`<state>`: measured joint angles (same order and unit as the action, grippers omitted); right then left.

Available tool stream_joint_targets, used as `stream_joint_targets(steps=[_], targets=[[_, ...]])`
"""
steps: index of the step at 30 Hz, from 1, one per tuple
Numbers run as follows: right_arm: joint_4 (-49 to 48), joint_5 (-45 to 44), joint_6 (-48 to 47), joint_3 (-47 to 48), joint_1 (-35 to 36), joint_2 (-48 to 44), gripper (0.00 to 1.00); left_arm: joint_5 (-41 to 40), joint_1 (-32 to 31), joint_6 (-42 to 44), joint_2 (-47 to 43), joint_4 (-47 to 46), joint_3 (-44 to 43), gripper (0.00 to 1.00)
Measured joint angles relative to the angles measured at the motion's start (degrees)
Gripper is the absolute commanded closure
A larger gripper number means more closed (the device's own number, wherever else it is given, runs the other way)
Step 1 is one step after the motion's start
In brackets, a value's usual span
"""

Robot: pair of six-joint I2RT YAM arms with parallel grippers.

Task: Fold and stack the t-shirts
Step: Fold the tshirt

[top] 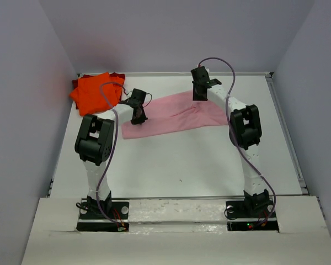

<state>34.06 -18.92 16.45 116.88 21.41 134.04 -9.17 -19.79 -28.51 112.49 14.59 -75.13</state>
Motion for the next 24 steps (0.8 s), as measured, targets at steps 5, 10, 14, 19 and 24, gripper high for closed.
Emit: stream_joint_targets(steps=[5,10,14,19,24], targets=[[0.3,3.8,0.7,2.4,0.0,1.8,0.52,0.0,0.0,0.0,0.0,0.0,0.0,0.95],[0.8,5.9,0.7,2.7,0.0,2.8,0.5,0.0,0.0,0.0,0.0,0.0,0.0,0.95],[0.9,5.9,0.0,2.4,0.0,2.3,0.49,0.0,0.0,0.2,0.0,0.0,0.0,0.95],[0.9,5.4,-0.4,-4.1,0.0,-4.0,0.35,-0.1,-0.1,0.2,0.0,0.0,0.0,0.95],[-1.7,4.8,-0.2,-15.0,0.0,-13.8,0.28,-0.4,-0.2,0.2,-0.3,0.2,0.1,0.95]])
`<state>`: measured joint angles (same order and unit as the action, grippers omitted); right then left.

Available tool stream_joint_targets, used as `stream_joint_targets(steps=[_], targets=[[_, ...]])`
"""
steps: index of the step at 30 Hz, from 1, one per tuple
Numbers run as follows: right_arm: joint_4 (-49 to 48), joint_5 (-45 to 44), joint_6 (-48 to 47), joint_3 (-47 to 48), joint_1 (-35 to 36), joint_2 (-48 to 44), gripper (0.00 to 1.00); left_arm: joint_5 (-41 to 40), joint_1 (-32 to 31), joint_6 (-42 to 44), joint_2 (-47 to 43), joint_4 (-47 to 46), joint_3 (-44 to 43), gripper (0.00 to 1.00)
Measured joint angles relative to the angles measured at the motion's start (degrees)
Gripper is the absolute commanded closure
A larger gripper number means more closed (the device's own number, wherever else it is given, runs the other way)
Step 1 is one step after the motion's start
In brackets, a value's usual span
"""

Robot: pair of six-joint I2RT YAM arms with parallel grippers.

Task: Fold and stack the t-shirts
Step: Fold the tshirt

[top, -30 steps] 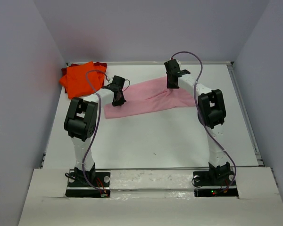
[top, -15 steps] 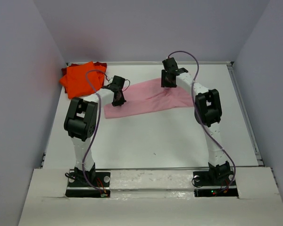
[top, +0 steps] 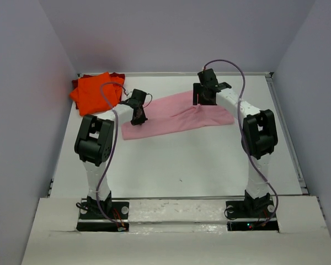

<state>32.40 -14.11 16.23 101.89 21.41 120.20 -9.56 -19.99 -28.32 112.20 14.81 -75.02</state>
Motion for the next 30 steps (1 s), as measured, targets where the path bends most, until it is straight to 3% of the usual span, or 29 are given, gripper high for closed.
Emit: stream_joint_targets(steps=[6,8,10,12,20,26,30], targets=[[-2.1,-0.3,0.2,-8.2,0.0,-4.5,0.27,-0.6,-0.2,0.0,-4.8,3.6,0.3,0.86],[-2.4,-0.5,0.5,-9.9,0.0,-4.3,0.27,-0.6,-0.2,0.5,-8.2,4.7,-1.1,0.54],[-2.4,-0.6,0.7,-10.1,0.0,-3.3,0.27,-0.7,-0.2,1.4,-12.2,4.0,-1.6,0.32],[-2.7,-0.5,1.1,-9.9,-0.4,-1.8,0.27,-1.3,-0.2,2.4,-18.3,2.9,-1.2,0.25],[-2.4,0.5,2.6,-3.4,-4.0,5.7,0.27,-4.2,-0.2,4.1,-40.6,-6.8,9.2,0.18],[0.5,0.8,2.8,5.4,-7.5,11.6,0.33,-4.6,-0.2,4.7,-37.8,-6.6,9.4,0.18],[3.3,1.4,2.6,11.1,-9.5,14.7,0.31,-4.6,-0.2,4.8,-36.8,-5.4,9.5,0.17]])
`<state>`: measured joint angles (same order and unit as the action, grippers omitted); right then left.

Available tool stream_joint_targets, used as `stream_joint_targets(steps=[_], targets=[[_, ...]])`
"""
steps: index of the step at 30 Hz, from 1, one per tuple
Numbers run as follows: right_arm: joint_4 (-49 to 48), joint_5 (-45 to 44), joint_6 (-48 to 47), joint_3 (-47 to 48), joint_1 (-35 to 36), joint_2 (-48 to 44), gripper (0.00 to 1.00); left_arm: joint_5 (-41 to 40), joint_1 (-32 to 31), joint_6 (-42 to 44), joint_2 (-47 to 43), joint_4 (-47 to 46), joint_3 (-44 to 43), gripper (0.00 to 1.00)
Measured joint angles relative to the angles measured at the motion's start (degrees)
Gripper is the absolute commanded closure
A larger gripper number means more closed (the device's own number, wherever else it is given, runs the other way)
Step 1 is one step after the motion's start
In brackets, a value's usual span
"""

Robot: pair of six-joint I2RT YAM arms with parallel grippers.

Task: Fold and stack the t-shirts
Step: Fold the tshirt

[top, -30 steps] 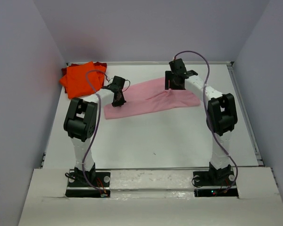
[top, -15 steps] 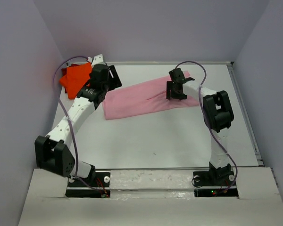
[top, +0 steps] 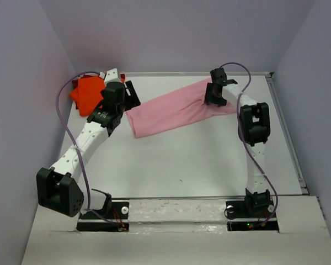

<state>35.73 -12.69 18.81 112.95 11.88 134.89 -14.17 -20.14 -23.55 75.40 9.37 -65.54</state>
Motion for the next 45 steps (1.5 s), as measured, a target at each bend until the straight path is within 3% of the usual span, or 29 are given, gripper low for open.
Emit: stream_joint_targets(steps=[8,18,25,29,33,38,45], targets=[[7.6,-1.0,-0.9,14.1,-4.6,7.2,0.3,0.2,0.4,0.0,-0.5,-0.3,0.0,0.17],[8.8,2.3,-1.3,8.5,-6.9,0.6,0.25,0.4,0.8,0.0,-0.4,-0.4,0.0,0.16],[5.6,11.4,-2.7,5.6,0.4,-14.8,0.2,1.9,1.9,-0.1,-0.4,-0.5,0.0,0.16],[-3.5,18.5,-3.8,0.6,8.3,-20.4,0.2,2.5,3.5,-0.1,-0.5,-0.6,0.0,0.16],[-13.0,28.7,-1.5,-5.2,14.3,-16.9,0.19,2.6,5.9,-0.3,-1.3,-0.8,0.4,0.16],[-17.1,34.4,1.4,-5.9,18.9,-2.8,0.18,1.5,7.1,-0.3,-3.7,-1.0,1.0,0.16],[-19.5,37.0,4.3,2.3,22.6,2.2,0.17,1.8,7.1,-0.3,-3.4,-1.8,1.0,0.16]])
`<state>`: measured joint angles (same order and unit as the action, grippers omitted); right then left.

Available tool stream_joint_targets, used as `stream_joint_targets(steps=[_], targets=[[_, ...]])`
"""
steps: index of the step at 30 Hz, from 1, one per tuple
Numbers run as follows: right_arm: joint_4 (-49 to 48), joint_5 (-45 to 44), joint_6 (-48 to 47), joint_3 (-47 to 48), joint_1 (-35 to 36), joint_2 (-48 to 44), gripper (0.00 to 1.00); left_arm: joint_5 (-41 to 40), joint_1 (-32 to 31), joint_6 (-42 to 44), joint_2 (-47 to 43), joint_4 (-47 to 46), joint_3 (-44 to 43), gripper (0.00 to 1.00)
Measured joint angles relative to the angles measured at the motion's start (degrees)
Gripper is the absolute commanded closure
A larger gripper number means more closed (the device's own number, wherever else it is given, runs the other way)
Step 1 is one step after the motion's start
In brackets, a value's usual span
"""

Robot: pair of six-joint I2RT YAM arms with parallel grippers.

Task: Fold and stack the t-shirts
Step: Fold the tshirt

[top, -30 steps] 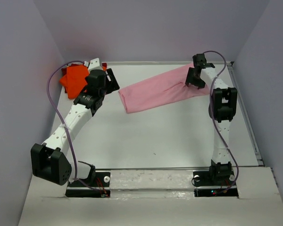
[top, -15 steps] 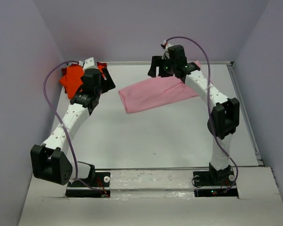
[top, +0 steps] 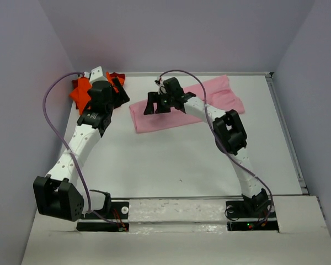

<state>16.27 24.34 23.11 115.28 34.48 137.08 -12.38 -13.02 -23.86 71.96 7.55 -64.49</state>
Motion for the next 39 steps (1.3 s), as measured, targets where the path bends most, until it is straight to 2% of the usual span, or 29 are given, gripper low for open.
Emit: stream_joint_targets(steps=[8,20,24,30,36,39], targets=[[0.3,1.4,1.1,1.1,2.4,2.6,0.16,0.0,0.0,0.0,0.7,0.0,0.0,0.16],[1.5,3.6,2.3,10.6,3.3,9.0,0.16,0.1,0.0,0.0,0.7,0.0,0.0,0.16],[0.8,4.0,2.4,8.5,3.4,8.9,0.16,0.2,0.0,0.0,0.7,0.0,0.0,0.16],[-2.6,2.6,2.0,-7.3,4.0,-0.2,0.16,0.3,0.0,0.0,0.7,0.0,0.0,0.16],[-6.1,-0.6,1.9,-30.2,6.1,-14.7,0.17,0.8,0.0,0.0,0.7,0.0,0.0,0.16],[-7.2,-2.2,2.6,-45.6,6.9,-26.1,0.19,1.1,0.0,0.0,0.7,0.0,0.0,0.16]])
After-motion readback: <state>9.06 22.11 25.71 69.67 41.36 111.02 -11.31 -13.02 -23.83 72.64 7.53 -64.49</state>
